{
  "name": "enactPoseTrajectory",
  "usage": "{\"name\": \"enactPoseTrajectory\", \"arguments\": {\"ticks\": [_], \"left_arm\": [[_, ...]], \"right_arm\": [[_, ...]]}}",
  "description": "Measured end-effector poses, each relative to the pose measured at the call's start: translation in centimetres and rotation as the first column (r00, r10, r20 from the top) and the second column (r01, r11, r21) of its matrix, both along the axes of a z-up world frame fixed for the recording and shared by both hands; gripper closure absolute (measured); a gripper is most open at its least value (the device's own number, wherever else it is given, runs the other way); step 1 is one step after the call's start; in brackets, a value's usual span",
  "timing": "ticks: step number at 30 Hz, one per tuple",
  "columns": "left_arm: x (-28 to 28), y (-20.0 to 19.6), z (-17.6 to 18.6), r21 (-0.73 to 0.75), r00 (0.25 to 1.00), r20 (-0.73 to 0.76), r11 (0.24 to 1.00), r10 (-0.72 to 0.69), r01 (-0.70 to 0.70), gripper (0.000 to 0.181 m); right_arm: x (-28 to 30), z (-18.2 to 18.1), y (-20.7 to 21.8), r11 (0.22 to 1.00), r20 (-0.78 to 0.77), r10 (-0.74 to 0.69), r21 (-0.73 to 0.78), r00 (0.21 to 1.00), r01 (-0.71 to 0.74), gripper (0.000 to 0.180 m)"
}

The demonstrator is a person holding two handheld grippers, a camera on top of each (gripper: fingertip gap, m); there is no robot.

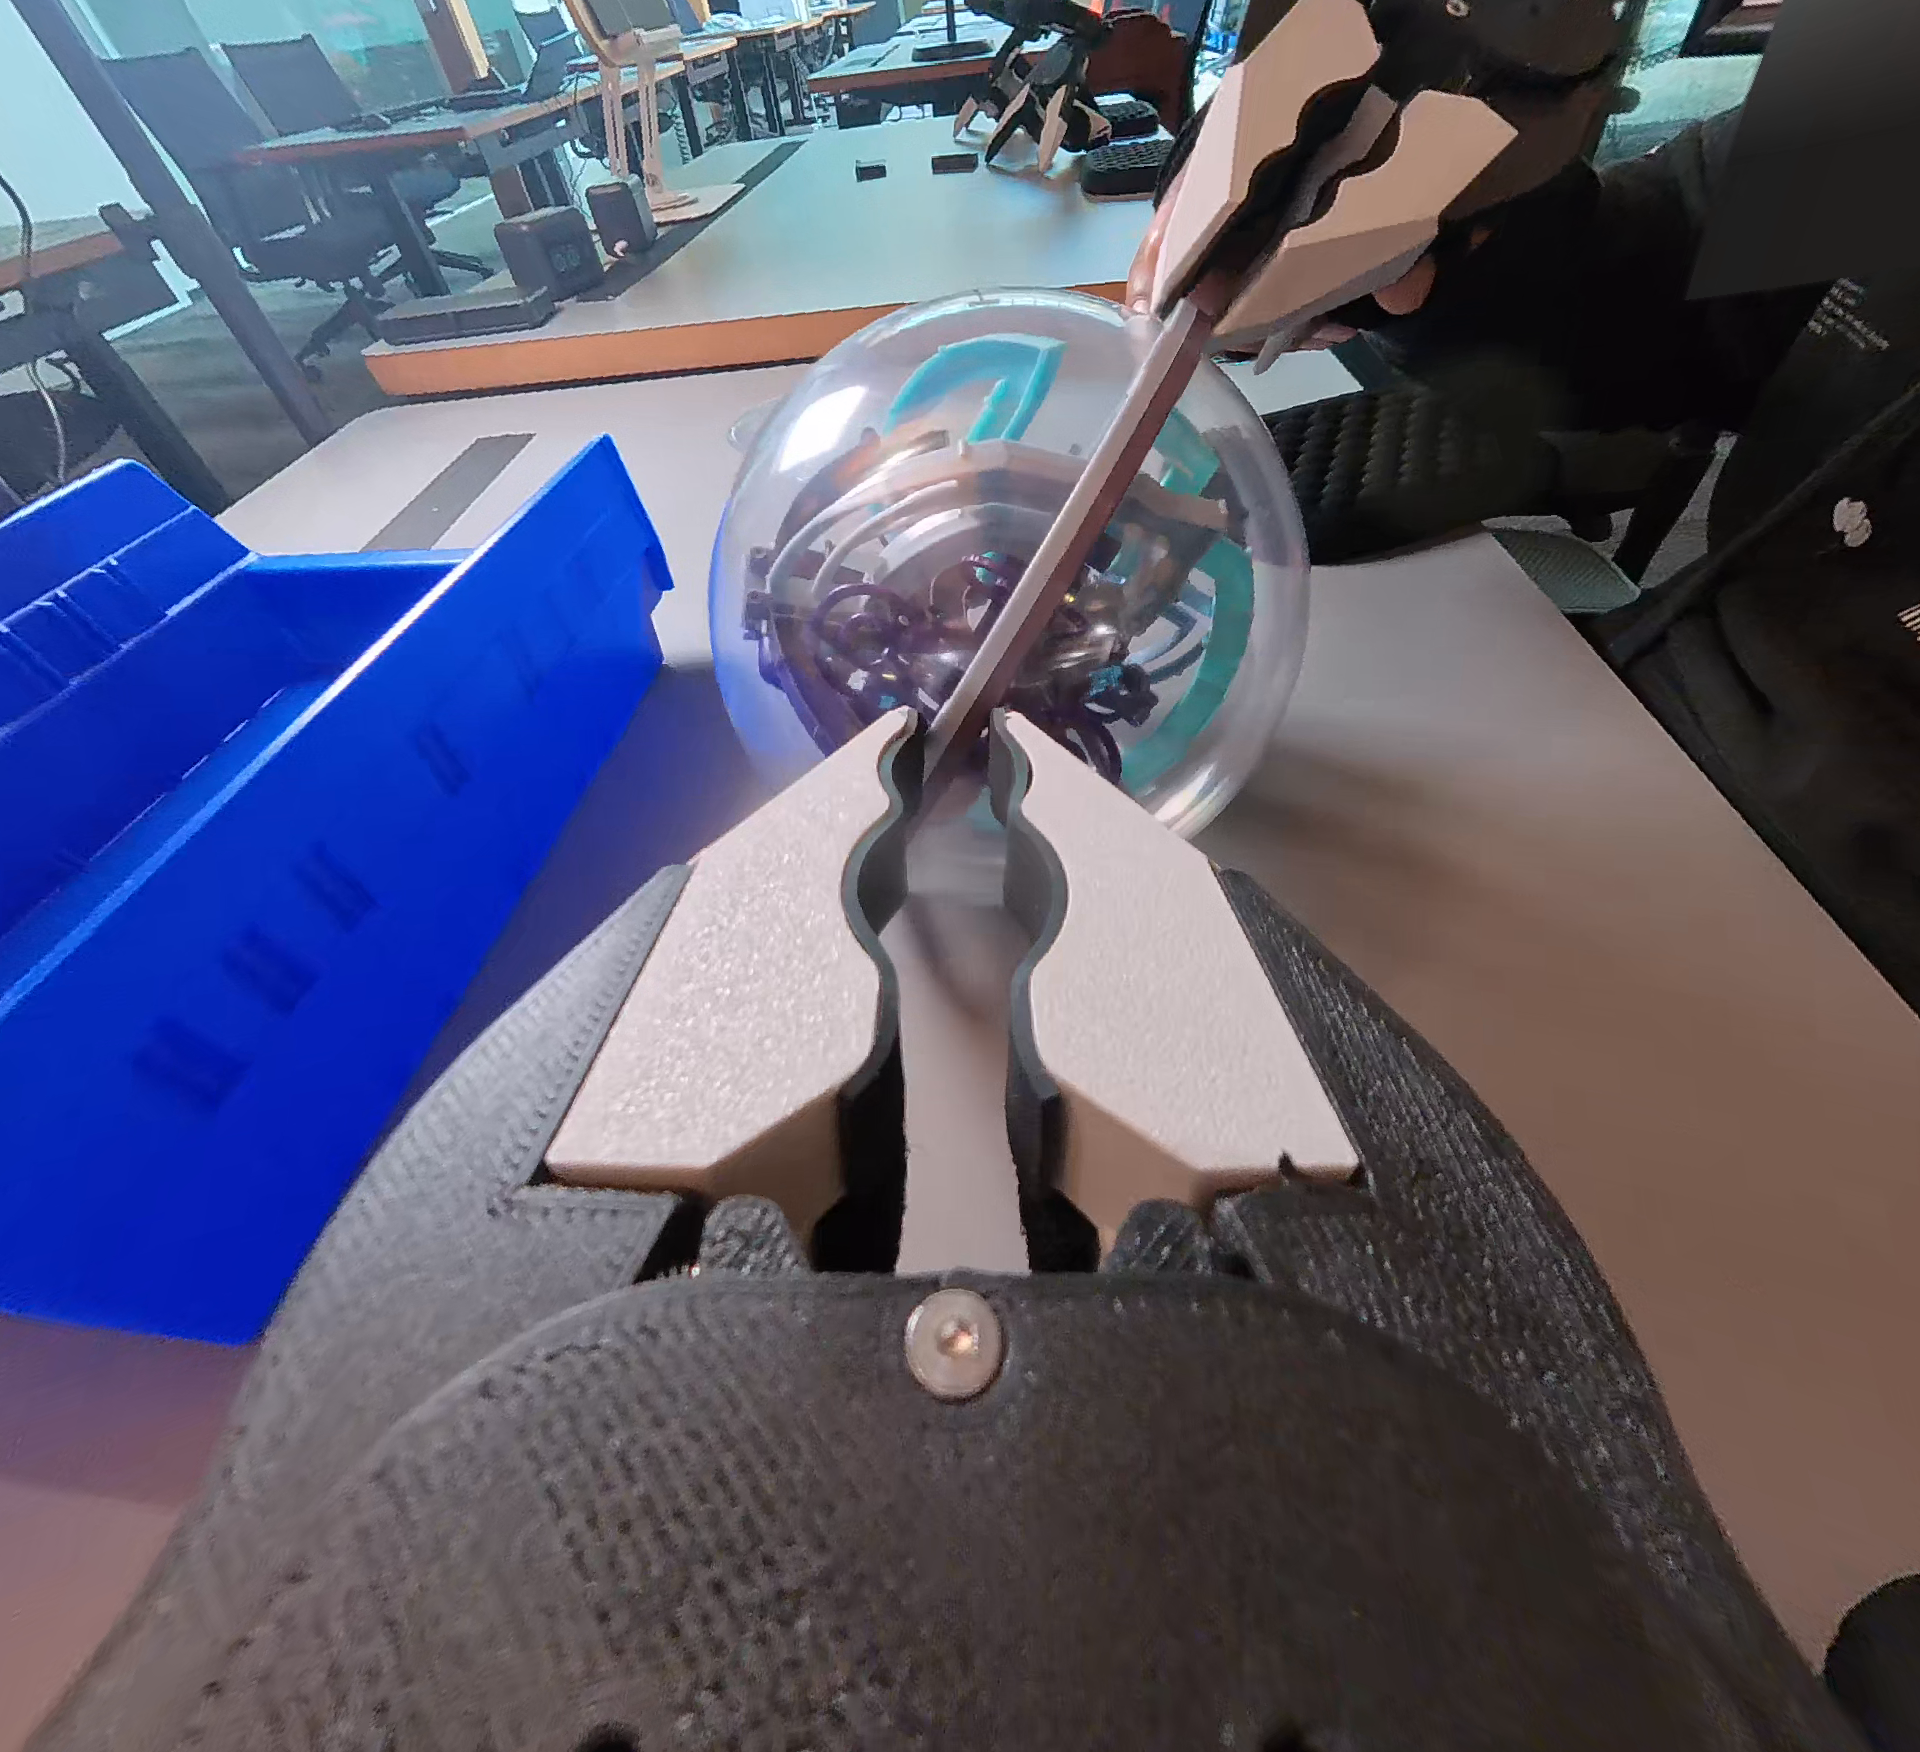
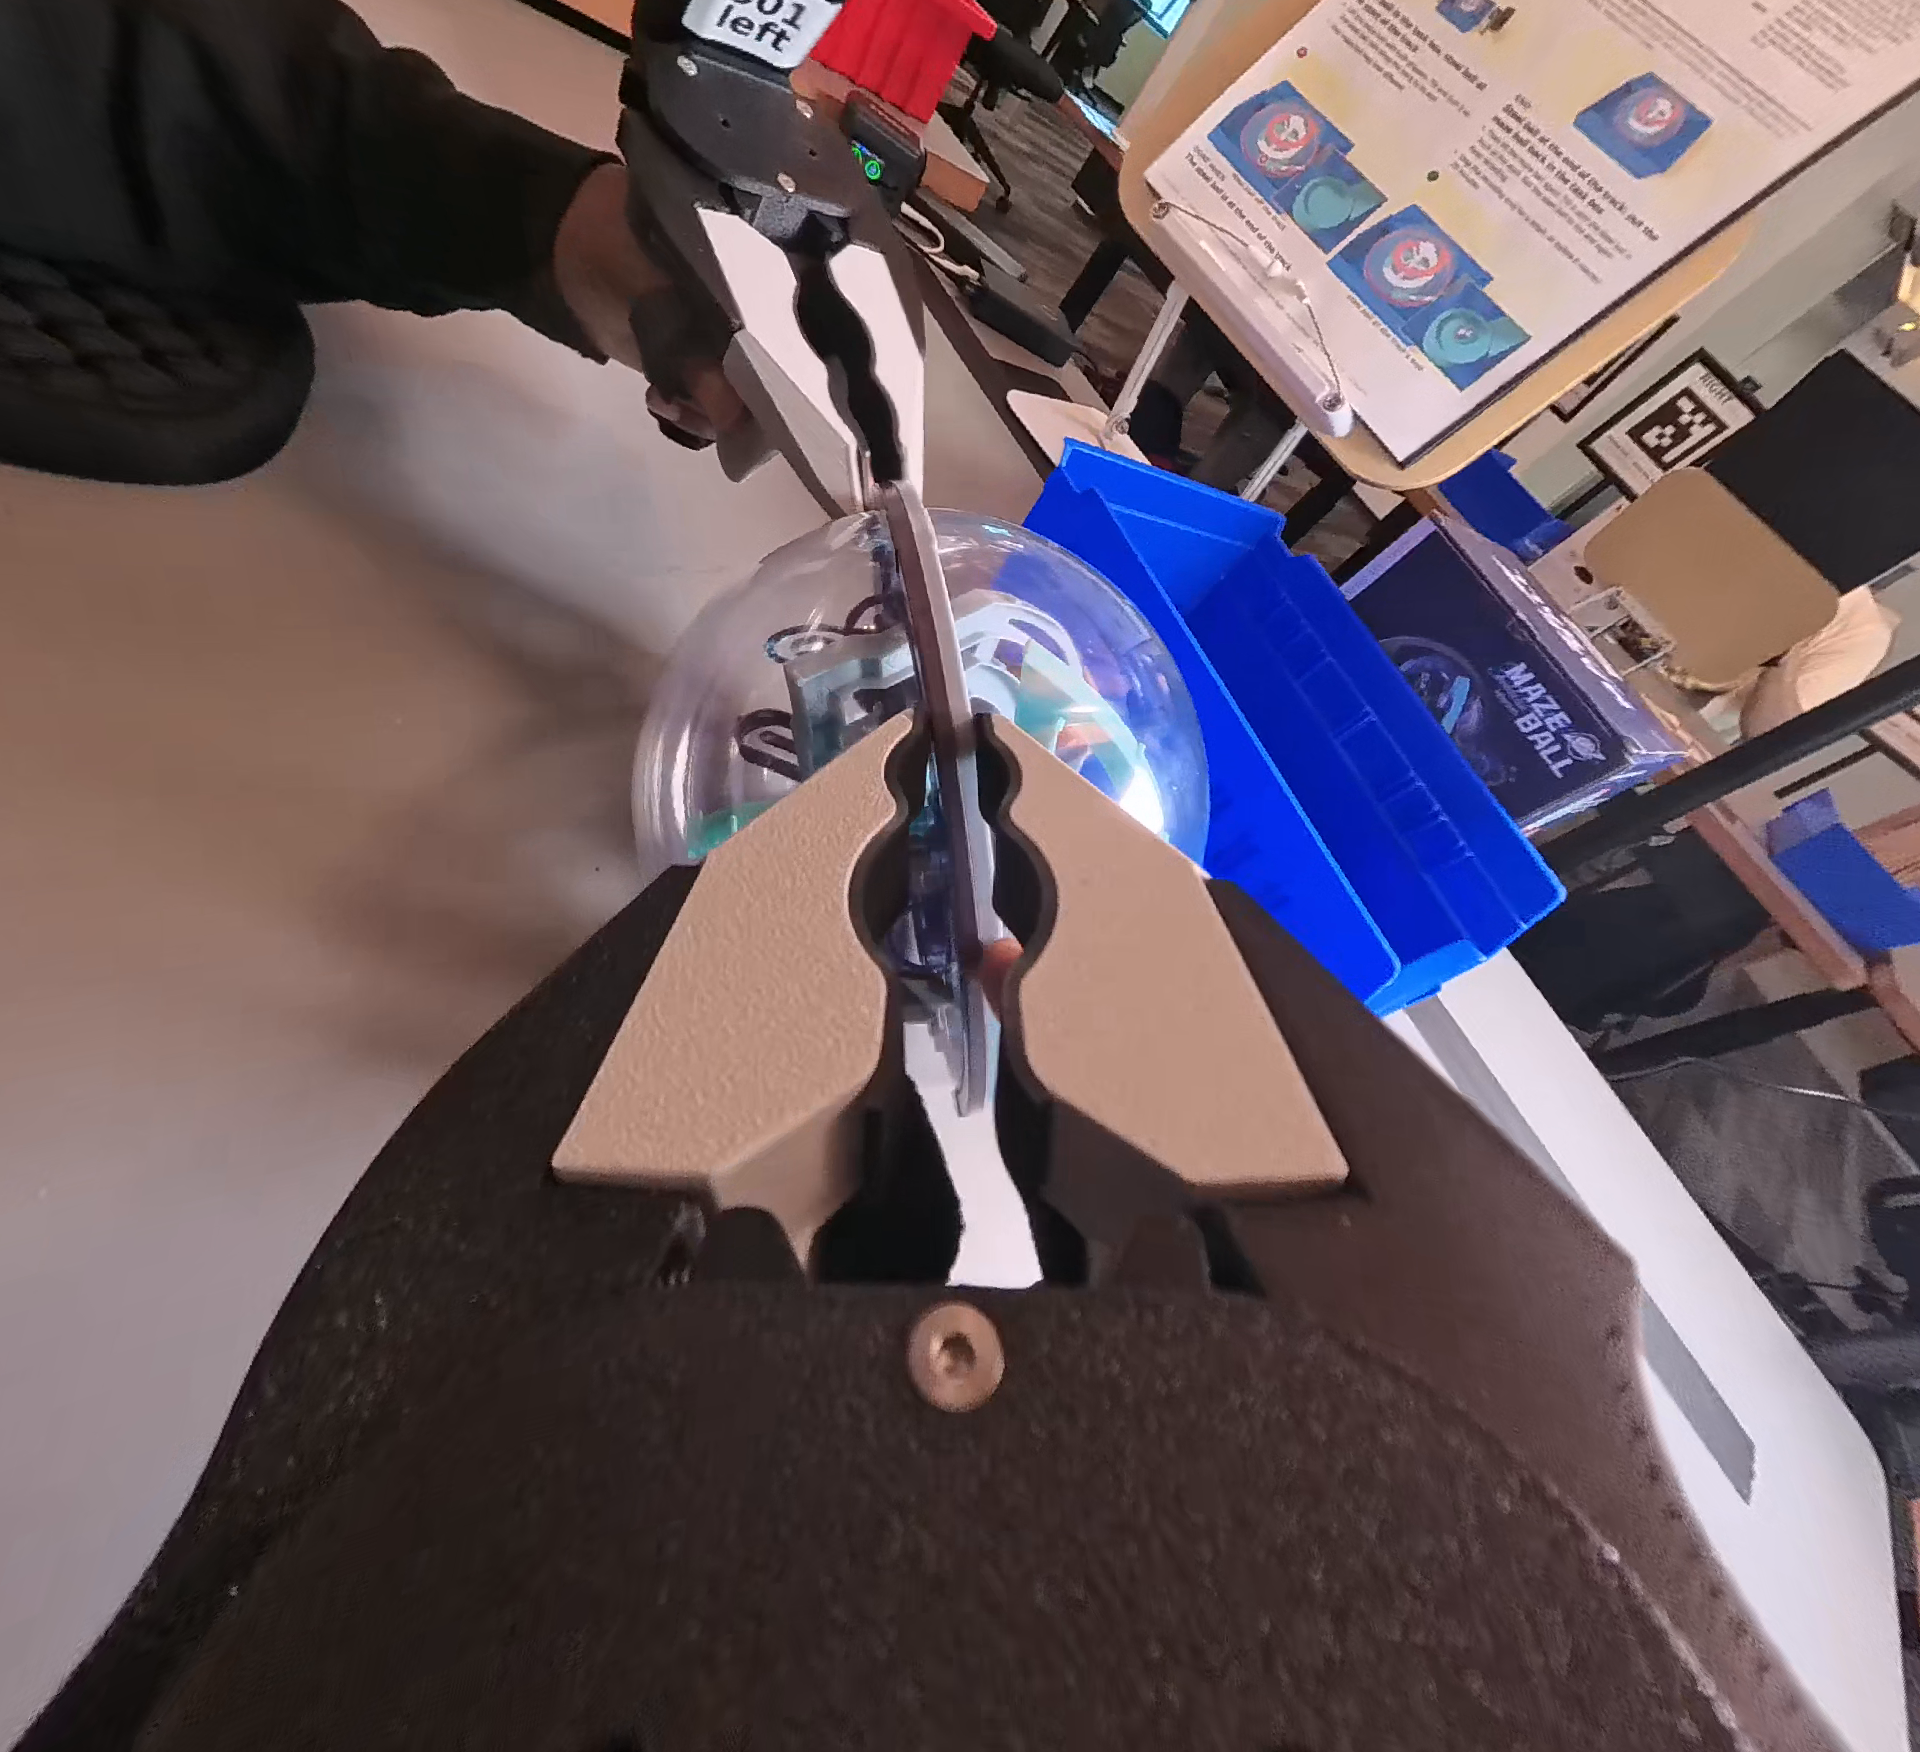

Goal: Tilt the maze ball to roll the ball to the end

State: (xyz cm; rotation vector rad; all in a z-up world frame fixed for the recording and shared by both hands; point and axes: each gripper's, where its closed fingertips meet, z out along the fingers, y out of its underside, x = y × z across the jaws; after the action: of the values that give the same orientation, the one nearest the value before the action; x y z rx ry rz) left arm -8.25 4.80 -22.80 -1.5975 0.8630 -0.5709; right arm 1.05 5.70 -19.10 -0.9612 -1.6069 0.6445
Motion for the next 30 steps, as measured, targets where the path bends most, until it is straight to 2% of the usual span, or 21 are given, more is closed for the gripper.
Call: {"name": "enactPoseTrajectory", "arguments": {"ticks": [17,30], "left_arm": [[0.7,0.0,0.4,0.009,1.000,-0.017,1.000,-0.003,0.003,0.171],[2.1,-1.5,0.9,0.082,0.996,-0.080,0.995,-0.049,0.056,0.168]], "right_arm": [[0.9,-0.2,0.3,1.000,-0.036,0.016,-0.008,0.999,-0.016,0.173],[3.0,-2.0,-2.9,0.978,-0.098,0.108,0.190,0.989,-0.088,0.174]]}}
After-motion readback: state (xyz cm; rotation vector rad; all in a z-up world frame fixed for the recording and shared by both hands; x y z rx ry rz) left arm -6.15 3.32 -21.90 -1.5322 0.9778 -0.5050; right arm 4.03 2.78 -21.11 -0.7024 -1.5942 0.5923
